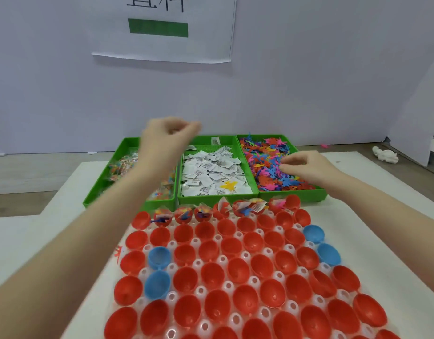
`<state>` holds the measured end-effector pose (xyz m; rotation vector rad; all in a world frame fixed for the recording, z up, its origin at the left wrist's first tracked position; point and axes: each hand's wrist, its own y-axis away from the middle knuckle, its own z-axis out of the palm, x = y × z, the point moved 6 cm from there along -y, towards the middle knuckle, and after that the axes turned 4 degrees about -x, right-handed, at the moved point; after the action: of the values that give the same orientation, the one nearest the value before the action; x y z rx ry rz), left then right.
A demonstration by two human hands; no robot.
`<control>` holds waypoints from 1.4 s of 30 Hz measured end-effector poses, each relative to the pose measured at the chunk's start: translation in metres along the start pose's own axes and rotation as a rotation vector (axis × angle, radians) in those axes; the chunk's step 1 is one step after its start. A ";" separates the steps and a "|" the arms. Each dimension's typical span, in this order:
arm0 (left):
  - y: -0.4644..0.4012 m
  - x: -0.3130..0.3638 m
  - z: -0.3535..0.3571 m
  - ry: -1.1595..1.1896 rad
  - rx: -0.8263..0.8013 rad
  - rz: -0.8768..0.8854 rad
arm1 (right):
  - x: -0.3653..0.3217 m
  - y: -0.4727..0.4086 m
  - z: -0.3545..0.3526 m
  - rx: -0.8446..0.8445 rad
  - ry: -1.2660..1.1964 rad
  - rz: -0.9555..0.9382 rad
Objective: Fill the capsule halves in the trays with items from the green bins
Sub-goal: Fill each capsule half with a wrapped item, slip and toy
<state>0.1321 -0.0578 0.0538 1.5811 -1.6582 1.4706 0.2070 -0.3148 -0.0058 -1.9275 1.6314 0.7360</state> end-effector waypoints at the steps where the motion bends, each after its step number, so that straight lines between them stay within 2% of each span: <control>1: -0.003 -0.018 -0.019 -0.047 0.062 -0.073 | -0.002 -0.003 0.006 -0.051 0.027 -0.016; 3: -0.004 -0.058 -0.048 -0.229 0.086 -0.226 | -0.007 -0.008 0.019 -0.142 0.141 -0.052; 6: 0.002 -0.107 -0.064 -0.529 -0.105 -0.391 | -0.011 -0.014 0.033 -0.217 0.307 -0.044; 9: 0.008 -0.127 -0.066 -0.859 -0.274 -0.427 | -0.014 -0.020 0.035 -0.153 0.384 -0.058; 11: 0.009 -0.130 -0.067 -0.967 -0.279 -0.420 | -0.014 -0.023 0.034 -0.082 0.383 -0.060; 15: 0.009 -0.128 -0.070 -0.844 -0.140 -0.339 | -0.005 -0.022 0.031 -0.039 0.312 -0.028; 19: 0.013 -0.120 -0.075 -0.828 0.048 -0.216 | -0.004 -0.017 0.026 -0.051 0.251 -0.052; 24: 0.019 -0.114 -0.082 -0.737 0.188 -0.096 | -0.007 -0.013 0.024 -0.136 0.412 -0.073; 27: 0.019 -0.113 -0.077 -0.774 0.179 -0.107 | -0.009 -0.010 0.021 -0.126 0.441 -0.053; 31: 0.018 -0.123 -0.066 -0.860 0.019 -0.229 | -0.011 -0.009 0.019 -0.049 0.649 0.001; 37: 0.018 -0.127 -0.066 -0.758 0.081 -0.247 | -0.034 -0.012 0.024 0.073 0.260 -0.032; 40: 0.015 -0.132 -0.067 -0.757 0.074 -0.268 | -0.059 -0.014 0.046 -0.008 0.393 -0.110; 42: 0.015 -0.129 -0.070 -0.629 0.152 -0.259 | -0.072 -0.014 0.063 -0.084 0.582 -0.145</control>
<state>0.1282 0.0587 -0.0368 2.4194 -1.5740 1.0427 0.2066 -0.2183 -0.0016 -2.4454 1.7668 0.1885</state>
